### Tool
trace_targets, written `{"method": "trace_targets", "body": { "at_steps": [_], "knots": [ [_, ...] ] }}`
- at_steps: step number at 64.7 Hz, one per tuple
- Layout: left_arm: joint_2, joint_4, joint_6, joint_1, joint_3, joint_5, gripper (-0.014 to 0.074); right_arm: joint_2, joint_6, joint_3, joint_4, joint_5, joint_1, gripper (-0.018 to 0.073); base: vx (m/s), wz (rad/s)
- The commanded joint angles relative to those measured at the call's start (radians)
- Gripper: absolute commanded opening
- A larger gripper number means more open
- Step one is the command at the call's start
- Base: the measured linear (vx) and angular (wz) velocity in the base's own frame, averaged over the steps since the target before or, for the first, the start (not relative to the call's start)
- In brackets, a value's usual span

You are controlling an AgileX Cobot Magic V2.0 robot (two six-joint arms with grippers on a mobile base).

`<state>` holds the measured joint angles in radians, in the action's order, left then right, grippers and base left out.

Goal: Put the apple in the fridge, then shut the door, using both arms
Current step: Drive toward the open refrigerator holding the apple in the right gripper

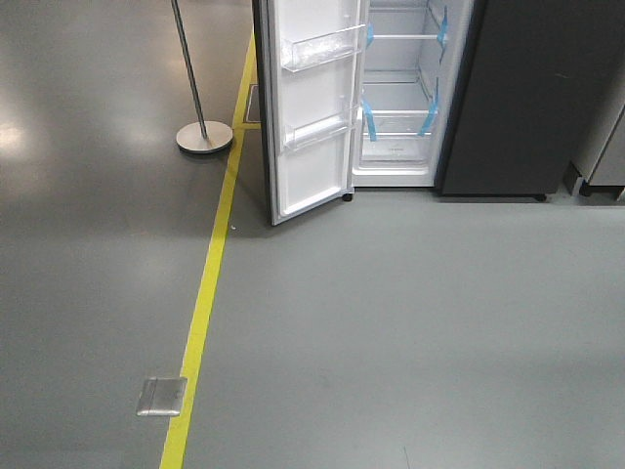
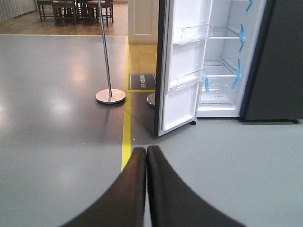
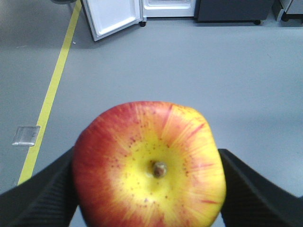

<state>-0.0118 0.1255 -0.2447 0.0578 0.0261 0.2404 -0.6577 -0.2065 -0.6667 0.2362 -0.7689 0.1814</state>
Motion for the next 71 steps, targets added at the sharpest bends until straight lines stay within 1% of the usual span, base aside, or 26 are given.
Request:
{"method": "trace_targets", "body": {
  "at_steps": [1,71],
  "knots": [
    [-0.014,-0.005,0.001,-0.001,0.02,-0.07,-0.0006,-0.001,-0.002,-0.03,0.009,0.07,0.004,0.0246,0.2,0.01],
    [-0.014,-0.005,0.001,-0.001,0.02,-0.07,-0.0006,-0.001,-0.002,-0.03,0.009,0.07,0.004,0.0246,0.2,0.0]
  ]
}}
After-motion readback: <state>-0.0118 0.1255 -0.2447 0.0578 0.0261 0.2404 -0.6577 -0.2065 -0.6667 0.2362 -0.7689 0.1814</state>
